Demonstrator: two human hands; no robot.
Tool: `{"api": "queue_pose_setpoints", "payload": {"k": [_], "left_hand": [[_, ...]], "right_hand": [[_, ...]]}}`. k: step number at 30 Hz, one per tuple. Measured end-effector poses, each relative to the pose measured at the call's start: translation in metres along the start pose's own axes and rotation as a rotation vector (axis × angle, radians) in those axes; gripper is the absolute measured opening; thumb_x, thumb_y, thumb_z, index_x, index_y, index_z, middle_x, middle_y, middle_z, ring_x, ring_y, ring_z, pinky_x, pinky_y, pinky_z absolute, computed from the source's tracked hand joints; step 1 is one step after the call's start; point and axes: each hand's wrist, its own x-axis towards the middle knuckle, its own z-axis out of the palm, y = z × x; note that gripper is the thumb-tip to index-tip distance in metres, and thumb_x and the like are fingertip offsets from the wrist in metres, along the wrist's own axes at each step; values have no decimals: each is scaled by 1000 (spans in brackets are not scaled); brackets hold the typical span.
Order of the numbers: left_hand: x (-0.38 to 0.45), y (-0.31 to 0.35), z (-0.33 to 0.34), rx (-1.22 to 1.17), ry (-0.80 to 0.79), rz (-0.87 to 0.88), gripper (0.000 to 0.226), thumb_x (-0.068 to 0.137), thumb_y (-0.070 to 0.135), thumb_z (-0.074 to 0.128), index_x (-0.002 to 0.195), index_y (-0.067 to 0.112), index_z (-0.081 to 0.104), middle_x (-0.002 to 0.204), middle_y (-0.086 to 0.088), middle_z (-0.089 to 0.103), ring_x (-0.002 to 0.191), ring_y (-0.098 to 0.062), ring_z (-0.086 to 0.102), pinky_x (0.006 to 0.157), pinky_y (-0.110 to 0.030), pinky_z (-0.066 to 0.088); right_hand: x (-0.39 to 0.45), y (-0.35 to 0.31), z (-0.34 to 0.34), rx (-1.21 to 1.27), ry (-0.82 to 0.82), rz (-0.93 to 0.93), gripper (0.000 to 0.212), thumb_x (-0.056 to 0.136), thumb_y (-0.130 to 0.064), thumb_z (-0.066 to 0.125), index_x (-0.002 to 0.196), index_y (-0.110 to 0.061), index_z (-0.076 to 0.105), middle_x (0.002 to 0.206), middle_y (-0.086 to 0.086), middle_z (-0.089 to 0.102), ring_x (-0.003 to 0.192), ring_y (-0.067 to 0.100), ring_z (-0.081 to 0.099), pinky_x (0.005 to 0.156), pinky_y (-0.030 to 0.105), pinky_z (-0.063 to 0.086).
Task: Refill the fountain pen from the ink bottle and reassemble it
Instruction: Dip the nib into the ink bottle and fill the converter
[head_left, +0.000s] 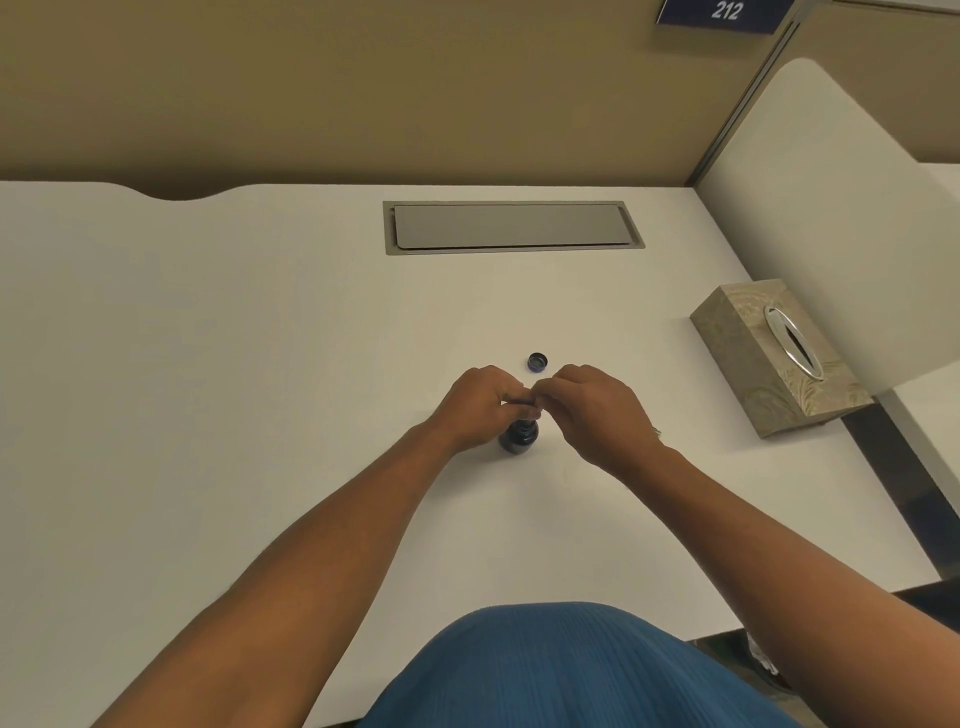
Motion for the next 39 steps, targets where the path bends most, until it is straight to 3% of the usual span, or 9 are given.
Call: {"api": "queue_pose_setpoints", "payload": {"k": [4,9,12,16,20,25,32,37,39], "left_hand": [[0,-2,-1,-1,1,-23,15,86,22,73,99,25,81,93,0,77,96,-21,65,89,-47,51],[1,-3,-1,-1,-16,-24,16,82,29,71,95,26,81,88,0,76,92,-23,66,85,-48,52],[2,-4,-1,-11,-6,-21,15,85,25,73,97,26,81,91,0,77,94,-21,66,86,-47,52],[3,-4,-1,-19,9,-41,17,86,23,75,101,26,80,98,0,77,98,-19,66,91,-45,51],[3,-6,1,5,-7,-25,16,85,22,73,99,25,81,94,3,77,96,-17,66,88,-45,51],[1,-2,-1,13,0,-15,18,85,21,73,100,29,80,92,2,77,94,-19,66,87,-46,52],[-2,1,0,22,-13,32,20,85,22,72,97,36,79,83,-1,73,89,-21,62,84,-46,51],[-2,4,0,11,12,17,17,87,20,74,102,24,80,97,-3,76,102,-20,61,91,-42,49],[-2,2,0,20,4,14,16,86,20,74,101,23,80,95,-2,76,100,-20,61,91,-44,49]], "right_hand": [[1,-3,4,-38,31,27,8,94,-22,65,88,-18,69,79,-1,64,72,25,57,48,36,47],[5,-7,4,-77,76,78,28,92,-35,66,74,-14,65,71,0,59,65,24,54,46,32,41],[5,-8,3,-62,49,92,25,93,-37,64,82,-16,69,78,0,64,72,24,57,51,33,45],[1,-6,1,-56,47,34,14,92,-25,67,103,-18,71,92,1,70,82,28,63,52,38,51],[-1,-3,2,-72,7,1,8,91,-17,65,94,-22,70,85,-1,65,77,25,59,48,33,45],[-1,-6,6,-83,21,42,9,94,-22,61,91,-19,69,84,-1,64,75,25,59,48,32,43],[-2,-10,5,-153,46,121,32,95,-39,60,74,-15,63,72,0,58,66,25,55,46,32,42],[-5,-7,-3,-27,27,99,21,95,-37,62,104,-21,71,91,-3,68,83,22,62,58,37,52],[-6,-5,-3,-27,-13,37,16,96,-30,60,106,-24,70,93,-3,67,86,23,61,57,37,51]]}}
